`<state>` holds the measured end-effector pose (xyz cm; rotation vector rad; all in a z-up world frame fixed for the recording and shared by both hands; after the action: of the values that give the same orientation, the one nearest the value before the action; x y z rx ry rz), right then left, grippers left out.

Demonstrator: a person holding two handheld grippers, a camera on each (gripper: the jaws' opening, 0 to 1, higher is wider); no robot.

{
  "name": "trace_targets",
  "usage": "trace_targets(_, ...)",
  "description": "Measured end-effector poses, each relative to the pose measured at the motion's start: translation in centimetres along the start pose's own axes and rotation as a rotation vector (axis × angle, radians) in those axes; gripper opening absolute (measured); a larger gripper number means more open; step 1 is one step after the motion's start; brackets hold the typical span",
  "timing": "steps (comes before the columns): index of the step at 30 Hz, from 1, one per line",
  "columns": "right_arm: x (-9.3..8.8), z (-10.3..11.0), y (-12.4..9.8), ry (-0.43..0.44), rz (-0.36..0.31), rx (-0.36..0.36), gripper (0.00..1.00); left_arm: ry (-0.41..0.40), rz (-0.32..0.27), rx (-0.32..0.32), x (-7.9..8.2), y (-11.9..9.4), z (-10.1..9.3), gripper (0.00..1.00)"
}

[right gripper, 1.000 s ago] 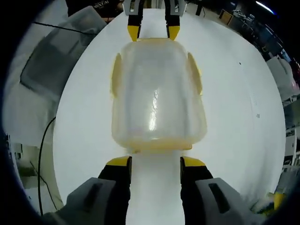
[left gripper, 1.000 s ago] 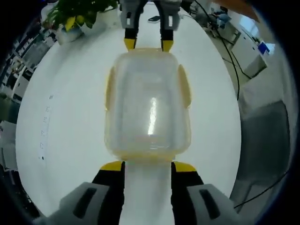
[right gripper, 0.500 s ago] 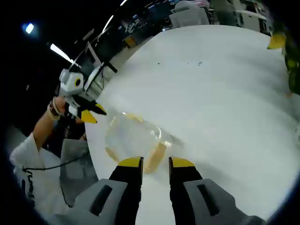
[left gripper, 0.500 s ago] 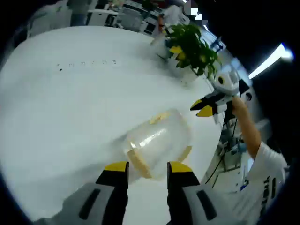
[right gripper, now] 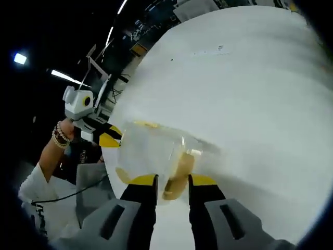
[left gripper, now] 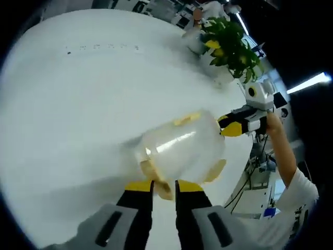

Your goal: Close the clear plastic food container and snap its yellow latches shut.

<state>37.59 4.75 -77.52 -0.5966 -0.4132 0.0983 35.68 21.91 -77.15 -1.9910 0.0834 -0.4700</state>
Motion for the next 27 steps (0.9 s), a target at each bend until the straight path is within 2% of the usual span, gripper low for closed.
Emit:
trace_targets(3,0.05,0.08,0.08,0.009,0.0,0.006,0.2,0.0,0.021,-0.002,-0.07,-0.02,0.11,0.09)
trace_targets(8,0.04,0.01,0.09,0.01,0.001,0.015,0.18,0.012,0.018,-0.014,0.02,0.01,0.27,0.09)
trace_targets(11,0.43,-0.33,0.14,0.059,-0.004,0.031,0.18,-0.018,0.021,-0.027,0.11,0.1,0.52,0.08)
trace_targets(14,0.38,-0.24,0.15,0.051,-0.016,0.025,0.17,-0.059,0.031,-0.053,0.21,0.19,0.76,0.08)
trace_targets(20,0.21,-0.23,0.19,0.085,-0.036,0.038,0.16,-0.065,0.05,-0.049,0.28,0.26,0.62,0.07)
trace_targets(27,0.58,-0.54,0.29,0.143,-0.067,0.052,0.15,-0.103,0.038,-0.074,0.16,0.27,0.8,0.06)
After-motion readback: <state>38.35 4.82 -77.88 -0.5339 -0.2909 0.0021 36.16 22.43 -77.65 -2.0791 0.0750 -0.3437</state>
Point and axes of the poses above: the point that each gripper's makers call its tool centre point, and the gripper's own axes: y roughly forward along the fingers, z roughly to its left, x roughly out of its top, the point moved 1 cm from there along -y, roughly backward along the fingers, and after that the axes turned 8 degrees about x, right-handed, at the moved point
